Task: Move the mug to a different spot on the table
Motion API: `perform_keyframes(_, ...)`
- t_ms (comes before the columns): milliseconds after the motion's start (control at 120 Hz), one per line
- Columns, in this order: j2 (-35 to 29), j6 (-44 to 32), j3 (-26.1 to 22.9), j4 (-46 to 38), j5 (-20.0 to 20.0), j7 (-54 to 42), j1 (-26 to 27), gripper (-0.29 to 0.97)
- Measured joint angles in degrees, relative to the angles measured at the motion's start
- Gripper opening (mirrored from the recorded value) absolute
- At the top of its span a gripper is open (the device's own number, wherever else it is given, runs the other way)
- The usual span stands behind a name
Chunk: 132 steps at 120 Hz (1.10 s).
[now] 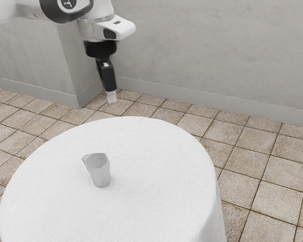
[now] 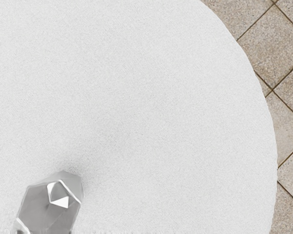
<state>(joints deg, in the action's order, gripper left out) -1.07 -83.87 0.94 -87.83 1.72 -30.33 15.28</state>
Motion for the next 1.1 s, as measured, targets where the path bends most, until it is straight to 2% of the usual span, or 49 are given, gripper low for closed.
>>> perform_keyframes(300,0.04,0.27,-0.06,-0.02,-0.42,10.42,-10.03,0.68)
perform_keyframes(650,0.29,-0.26,-0.08,-0.08,-0.58,17.53,-22.01,0.68)
perform_keyframes(875,0.31,-0.47,-0.08,-0.08,-0.62,20.32,-24.78,0.68)
perform_keyframes(1100,0.31,-0.51,-0.08,-0.17,-0.59,22.2,-23.32,0.68)
